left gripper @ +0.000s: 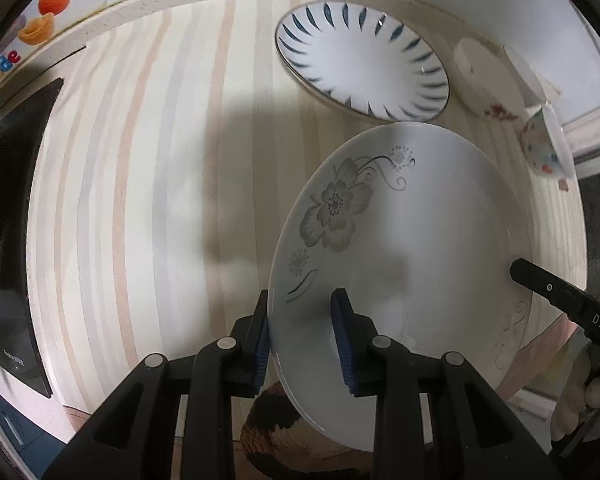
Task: Organize plates and bowls
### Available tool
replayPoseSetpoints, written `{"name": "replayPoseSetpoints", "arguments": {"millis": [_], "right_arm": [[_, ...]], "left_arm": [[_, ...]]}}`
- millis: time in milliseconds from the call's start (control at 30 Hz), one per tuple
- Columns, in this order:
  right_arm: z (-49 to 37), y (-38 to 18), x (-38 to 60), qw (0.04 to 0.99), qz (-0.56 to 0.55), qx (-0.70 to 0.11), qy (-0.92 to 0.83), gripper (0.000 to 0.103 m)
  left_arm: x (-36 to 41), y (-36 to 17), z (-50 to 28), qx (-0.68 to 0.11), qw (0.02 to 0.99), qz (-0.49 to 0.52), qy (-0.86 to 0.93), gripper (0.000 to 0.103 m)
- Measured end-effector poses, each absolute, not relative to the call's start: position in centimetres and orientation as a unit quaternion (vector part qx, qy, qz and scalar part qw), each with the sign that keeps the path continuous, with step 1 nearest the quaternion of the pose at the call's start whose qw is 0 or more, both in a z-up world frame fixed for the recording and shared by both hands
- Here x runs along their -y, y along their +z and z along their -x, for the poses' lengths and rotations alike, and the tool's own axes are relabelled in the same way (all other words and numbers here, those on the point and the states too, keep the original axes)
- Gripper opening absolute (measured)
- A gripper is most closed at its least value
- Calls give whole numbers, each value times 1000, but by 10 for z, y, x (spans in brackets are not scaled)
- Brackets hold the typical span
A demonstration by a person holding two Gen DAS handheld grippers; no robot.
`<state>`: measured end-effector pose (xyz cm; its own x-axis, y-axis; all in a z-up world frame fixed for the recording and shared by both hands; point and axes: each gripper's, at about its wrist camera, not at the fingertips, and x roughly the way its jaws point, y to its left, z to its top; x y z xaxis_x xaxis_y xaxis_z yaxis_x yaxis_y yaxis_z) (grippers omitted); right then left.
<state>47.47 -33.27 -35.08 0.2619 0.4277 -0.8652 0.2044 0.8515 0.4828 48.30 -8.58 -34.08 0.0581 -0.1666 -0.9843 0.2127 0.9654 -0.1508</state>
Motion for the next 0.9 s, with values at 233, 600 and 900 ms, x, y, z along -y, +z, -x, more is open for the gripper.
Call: {"name": "replayPoseSetpoints", "arguments": {"millis": [233, 600, 900], "right_arm": [[-462, -369, 337, 740, -267, -614, 66, 15], [-468, -364, 338, 738, -265, -619, 57, 14], [-468, -362, 337, 732, -271, -624, 40, 14]], "left_arm": [[94, -355, -478, -687, 715, -33, -125, 27], [114, -368, -487, -688, 715, -52, -115, 27], [116, -369, -479, -686, 717, -51, -114, 28]]}}
